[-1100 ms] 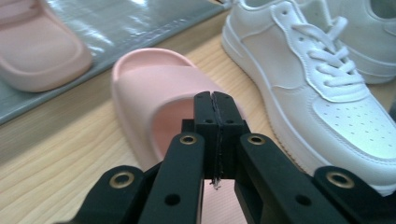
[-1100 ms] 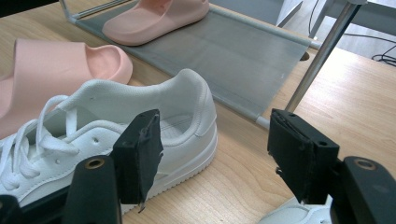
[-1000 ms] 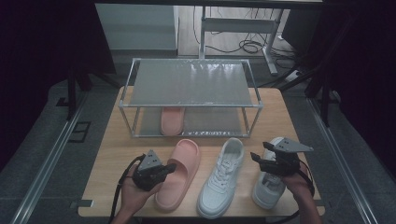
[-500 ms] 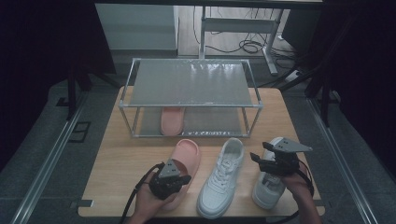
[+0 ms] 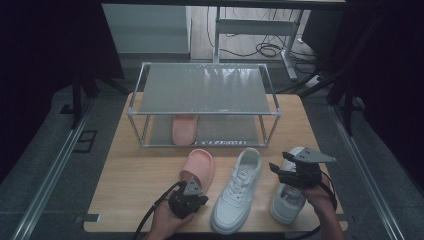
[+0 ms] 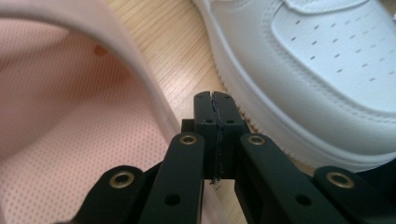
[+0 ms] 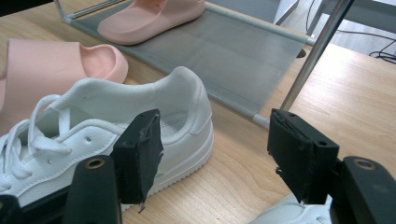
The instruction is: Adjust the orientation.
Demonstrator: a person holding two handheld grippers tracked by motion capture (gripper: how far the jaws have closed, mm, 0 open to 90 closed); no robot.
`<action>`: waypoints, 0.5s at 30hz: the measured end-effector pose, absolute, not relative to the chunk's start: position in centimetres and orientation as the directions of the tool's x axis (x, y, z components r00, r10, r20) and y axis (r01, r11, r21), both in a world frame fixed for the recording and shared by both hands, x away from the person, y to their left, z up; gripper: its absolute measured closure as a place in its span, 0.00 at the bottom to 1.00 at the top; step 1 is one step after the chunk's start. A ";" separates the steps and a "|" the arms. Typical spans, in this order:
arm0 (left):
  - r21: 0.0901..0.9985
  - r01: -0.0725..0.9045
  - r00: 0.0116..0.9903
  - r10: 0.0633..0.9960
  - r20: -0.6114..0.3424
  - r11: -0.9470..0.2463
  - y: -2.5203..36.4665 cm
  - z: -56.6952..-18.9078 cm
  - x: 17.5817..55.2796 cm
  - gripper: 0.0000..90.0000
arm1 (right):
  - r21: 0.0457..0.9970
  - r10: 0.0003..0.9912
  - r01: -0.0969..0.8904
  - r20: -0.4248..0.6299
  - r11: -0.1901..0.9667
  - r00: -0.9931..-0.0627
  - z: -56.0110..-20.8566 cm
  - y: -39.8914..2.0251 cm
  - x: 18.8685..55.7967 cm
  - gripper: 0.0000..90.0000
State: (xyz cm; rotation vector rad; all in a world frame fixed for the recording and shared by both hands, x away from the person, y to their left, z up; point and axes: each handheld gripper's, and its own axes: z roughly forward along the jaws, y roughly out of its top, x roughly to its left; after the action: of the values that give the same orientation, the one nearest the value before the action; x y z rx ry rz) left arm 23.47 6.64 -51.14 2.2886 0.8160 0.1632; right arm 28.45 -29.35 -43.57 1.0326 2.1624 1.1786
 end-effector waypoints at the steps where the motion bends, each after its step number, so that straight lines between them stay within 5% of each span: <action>1: 0.649 0.518 0.789 0.604 -0.111 -0.557 6.7 -51.3 23.5 1.00 | 0.852 0.793 0.391 -0.046 0.349 -0.608 -43.6 -29.3 28.4 0.39; 15: 0.634 0.560 0.759 0.637 -0.135 -0.534 9.2 -51.2 23.2 1.00 | 0.852 0.791 0.389 -0.047 0.351 -0.609 -43.5 -29.4 28.4 0.39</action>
State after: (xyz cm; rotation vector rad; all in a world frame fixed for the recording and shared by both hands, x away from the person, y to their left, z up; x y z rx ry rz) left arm 23.16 9.18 -51.18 2.2737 0.8905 0.1468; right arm 28.44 -29.37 -43.52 1.0288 2.1625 1.1781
